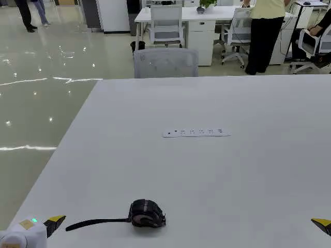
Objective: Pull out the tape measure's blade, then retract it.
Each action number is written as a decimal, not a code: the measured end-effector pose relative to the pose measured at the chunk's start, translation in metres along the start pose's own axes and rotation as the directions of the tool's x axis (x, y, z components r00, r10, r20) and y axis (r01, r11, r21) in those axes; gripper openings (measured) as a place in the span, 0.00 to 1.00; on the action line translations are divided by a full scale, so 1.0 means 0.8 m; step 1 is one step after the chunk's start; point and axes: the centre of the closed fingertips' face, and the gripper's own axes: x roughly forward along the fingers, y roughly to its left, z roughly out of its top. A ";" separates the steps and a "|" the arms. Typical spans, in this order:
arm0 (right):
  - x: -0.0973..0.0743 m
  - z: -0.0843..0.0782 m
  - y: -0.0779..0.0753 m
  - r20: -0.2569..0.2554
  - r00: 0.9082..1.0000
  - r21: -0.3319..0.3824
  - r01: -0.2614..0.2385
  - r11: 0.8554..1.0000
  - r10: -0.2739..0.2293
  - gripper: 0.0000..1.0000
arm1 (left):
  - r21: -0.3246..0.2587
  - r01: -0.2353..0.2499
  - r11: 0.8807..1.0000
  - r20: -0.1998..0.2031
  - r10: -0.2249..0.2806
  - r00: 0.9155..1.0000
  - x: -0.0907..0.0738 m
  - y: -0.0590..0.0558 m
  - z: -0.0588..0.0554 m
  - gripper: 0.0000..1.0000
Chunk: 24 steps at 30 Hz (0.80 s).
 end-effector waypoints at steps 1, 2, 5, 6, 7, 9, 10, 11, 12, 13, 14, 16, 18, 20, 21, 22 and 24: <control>0.000 0.000 0.001 -0.001 1.000 0.002 0.000 1.000 0.000 0.98 | -0.001 0.000 1.000 0.001 0.000 1.000 0.000 -0.001 0.001 1.00; 0.000 -0.001 0.001 -0.001 1.000 0.004 -0.001 1.000 0.001 0.98 | -0.002 0.000 1.000 0.002 0.000 1.000 0.000 -0.001 0.001 1.00; -0.001 -0.003 0.003 -0.006 1.000 0.007 -0.003 1.000 0.003 0.98 | -0.004 0.002 1.000 0.005 -0.002 1.000 0.000 -0.004 0.003 1.00; -0.001 -0.004 0.004 -0.007 1.000 0.010 -0.006 1.000 0.006 0.97 | -0.005 0.003 1.000 0.006 -0.003 1.000 0.000 -0.005 0.003 1.00; -0.001 -0.004 0.005 -0.008 1.000 0.013 -0.008 1.000 0.008 0.98 | -0.005 0.005 1.000 0.004 -0.005 1.000 -0.001 -0.008 0.004 1.00; -0.002 -0.004 0.005 -0.006 1.000 0.010 -0.008 1.000 0.008 0.98 | -0.001 0.009 1.000 -0.002 -0.009 1.000 -0.001 -0.014 0.004 1.00; -0.003 -0.005 0.004 -0.009 1.000 0.009 -0.005 1.000 0.006 0.98 | 0.002 0.009 1.000 -0.006 -0.009 1.000 -0.002 -0.016 0.003 1.00; -0.004 -0.006 0.004 -0.010 1.000 0.007 -0.007 1.000 0.007 0.98 | 0.003 0.009 1.000 -0.009 -0.009 1.000 -0.002 -0.018 0.003 1.00; -0.004 -0.006 0.004 -0.009 1.000 0.008 -0.006 1.000 0.006 0.98 | 0.003 0.009 1.000 -0.010 -0.009 1.000 -0.003 -0.018 0.002 1.00; -0.004 -0.006 0.003 -0.009 1.000 0.009 -0.005 1.000 0.005 0.99 | 0.002 0.008 1.000 -0.010 -0.008 1.000 -0.003 -0.019 0.002 1.00; -0.005 -0.006 0.003 -0.008 1.000 0.011 -0.006 1.000 0.006 0.99 | 0.001 0.008 1.000 -0.011 -0.008 1.000 -0.003 -0.020 0.002 1.00; -0.005 -0.007 0.001 -0.009 1.000 0.008 -0.004 1.000 0.004 0.99 | -0.001 0.009 1.000 -0.015 -0.009 1.000 -0.003 -0.017 -0.001 1.00; -0.005 -0.008 0.001 -0.008 1.000 0.009 -0.004 1.000 0.004 0.99 | -0.005 0.013 1.000 -0.019 -0.013 1.000 -0.003 -0.016 -0.004 0.99; -0.005 -0.007 0.001 -0.008 1.000 0.009 -0.004 1.000 0.004 0.99 | -0.006 0.012 1.000 -0.018 -0.012 1.000 -0.003 -0.017 -0.004 0.99; -0.005 -0.007 0.001 -0.008 1.000 0.010 -0.004 1.000 0.004 0.99 | -0.008 0.012 1.000 -0.018 -0.012 1.000 -0.004 -0.017 -0.004 0.99; -0.005 -0.007 0.001 -0.008 1.000 0.013 -0.004 1.000 0.004 0.99 | -0.009 0.011 1.000 -0.019 -0.011 1.000 -0.004 -0.018 -0.004 0.99; -0.006 -0.007 0.001 -0.004 1.000 0.018 -0.003 1.000 0.003 0.99 | -0.008 0.014 1.000 -0.029 -0.014 0.999 -0.004 -0.017 -0.007 0.98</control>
